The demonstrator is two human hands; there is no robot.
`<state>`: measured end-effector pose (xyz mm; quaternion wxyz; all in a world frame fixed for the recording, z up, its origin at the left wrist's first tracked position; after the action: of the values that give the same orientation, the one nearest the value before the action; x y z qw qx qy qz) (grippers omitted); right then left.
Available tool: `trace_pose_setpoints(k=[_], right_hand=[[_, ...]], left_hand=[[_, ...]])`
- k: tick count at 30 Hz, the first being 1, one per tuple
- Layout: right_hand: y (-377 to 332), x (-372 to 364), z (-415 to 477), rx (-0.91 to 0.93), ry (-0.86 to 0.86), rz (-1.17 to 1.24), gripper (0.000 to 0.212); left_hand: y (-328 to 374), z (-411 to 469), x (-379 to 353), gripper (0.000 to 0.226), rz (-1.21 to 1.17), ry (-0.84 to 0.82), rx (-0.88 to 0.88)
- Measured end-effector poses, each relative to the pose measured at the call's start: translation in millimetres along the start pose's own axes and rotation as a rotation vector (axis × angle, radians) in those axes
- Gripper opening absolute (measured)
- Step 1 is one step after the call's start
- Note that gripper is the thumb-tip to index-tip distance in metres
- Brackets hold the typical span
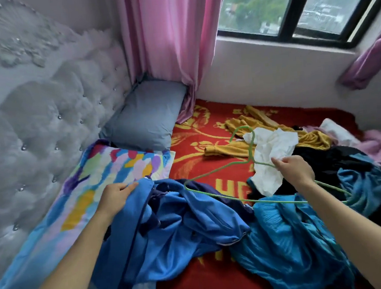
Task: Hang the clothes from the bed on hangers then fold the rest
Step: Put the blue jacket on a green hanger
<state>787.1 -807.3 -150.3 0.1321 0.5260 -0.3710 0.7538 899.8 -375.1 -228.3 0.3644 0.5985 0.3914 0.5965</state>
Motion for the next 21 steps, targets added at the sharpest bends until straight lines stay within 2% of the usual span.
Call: trace_pose_setpoints(k=[4, 6, 10, 15, 17, 21], right_hand=[[-27, 13, 6, -0.088, -0.047, 0.54, 0.051], [-39, 15, 5, -0.111, -0.091, 0.655, 0.051], [-59, 19, 4, -0.029, -0.121, 0.652, 0.054], [-72, 22, -3, 0.086, -0.174, 0.572, 0.057], [-77, 20, -8, 0.138, -0.191, 0.536, 0.057], [-88, 15, -21, 0.158, -0.171, 0.463, 0.055]], left_hand=[[43, -4, 22, 0.02, -0.257, 0.083, -0.023], [64, -6, 32, 0.02, -0.349, 0.143, -0.016], [88, -10, 52, 0.026, -0.506, 0.249, 0.052], [95, -19, 62, 0.022, -0.614, 0.327, 0.092], [97, -22, 60, 0.025, -0.602, 0.324, 0.065], [112, -35, 45, 0.023, -0.501, 0.198, -0.075]])
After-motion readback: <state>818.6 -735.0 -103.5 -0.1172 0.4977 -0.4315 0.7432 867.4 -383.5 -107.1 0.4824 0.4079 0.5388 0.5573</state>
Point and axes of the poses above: each hand's wrist, its own z-axis towards the middle knuckle, its own x-axis out of the back of the hand, y = z × x, the point moved 2 cm from there along z, towards the middle knuckle, and after that the axes turned 9 degrees about y, right-handed, at the moved point
